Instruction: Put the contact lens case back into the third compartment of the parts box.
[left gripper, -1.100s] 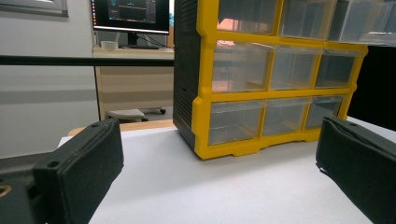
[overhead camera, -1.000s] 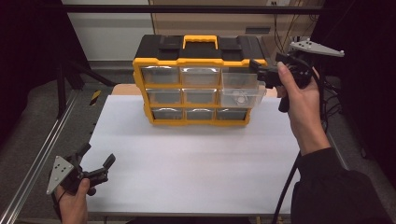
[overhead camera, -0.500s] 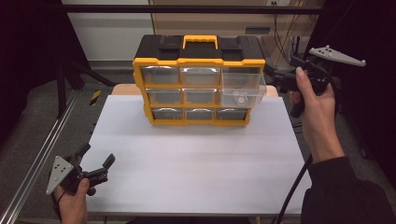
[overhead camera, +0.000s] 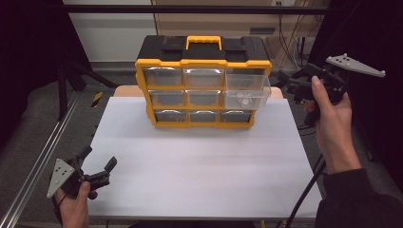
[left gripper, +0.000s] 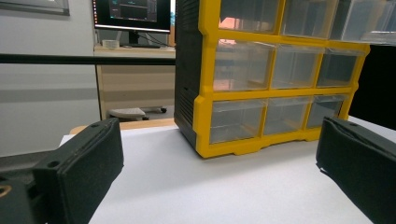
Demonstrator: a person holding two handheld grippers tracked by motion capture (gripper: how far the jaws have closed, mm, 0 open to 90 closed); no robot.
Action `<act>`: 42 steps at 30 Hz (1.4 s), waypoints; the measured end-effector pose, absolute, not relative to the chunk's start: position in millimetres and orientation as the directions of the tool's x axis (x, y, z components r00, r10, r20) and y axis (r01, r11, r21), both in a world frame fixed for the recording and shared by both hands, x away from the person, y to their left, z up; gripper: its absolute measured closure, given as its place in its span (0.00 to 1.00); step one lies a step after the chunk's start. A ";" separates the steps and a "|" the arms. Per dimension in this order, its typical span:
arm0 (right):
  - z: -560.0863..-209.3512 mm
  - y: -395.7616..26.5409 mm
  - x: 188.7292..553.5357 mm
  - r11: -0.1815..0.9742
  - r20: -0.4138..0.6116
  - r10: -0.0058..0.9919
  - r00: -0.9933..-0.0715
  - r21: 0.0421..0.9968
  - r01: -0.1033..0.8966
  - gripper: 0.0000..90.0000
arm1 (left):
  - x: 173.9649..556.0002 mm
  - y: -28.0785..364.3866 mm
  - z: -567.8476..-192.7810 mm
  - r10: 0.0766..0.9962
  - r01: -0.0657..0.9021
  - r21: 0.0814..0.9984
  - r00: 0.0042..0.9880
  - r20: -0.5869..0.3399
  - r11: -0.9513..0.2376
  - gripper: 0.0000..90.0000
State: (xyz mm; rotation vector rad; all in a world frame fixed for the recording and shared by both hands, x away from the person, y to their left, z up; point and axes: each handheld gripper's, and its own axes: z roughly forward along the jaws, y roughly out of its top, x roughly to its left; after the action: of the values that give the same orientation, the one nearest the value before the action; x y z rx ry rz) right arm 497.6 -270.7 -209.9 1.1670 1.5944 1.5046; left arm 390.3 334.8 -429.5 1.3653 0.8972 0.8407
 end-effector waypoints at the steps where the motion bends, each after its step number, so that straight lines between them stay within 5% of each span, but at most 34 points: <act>1: -212.4 -273.0 495.2 -0.050 0.115 0.912 -0.394 0.984 0.172 0.04 | 390.3 335.1 -429.5 0.900 0.018 0.999 0.434 -0.042 0.038 0.01; 17: -235.3 -284.9 478.2 -0.011 0.086 0.918 -0.387 0.981 0.192 0.04 | 388.6 336.6 -429.2 0.901 0.019 0.999 0.431 -0.049 0.045 0.01; 42: -357.0 -293.2 430.6 0.011 0.093 0.919 -0.384 0.966 0.259 0.05 | 383.1 336.8 -430.2 0.897 0.036 0.998 0.438 -0.057 0.046 0.01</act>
State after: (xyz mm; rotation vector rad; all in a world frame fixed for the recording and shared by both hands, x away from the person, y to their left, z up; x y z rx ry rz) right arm 430.6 -293.2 -357.0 1.2159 1.6893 1.4043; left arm 383.1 336.8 -430.2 1.3696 0.9103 0.8201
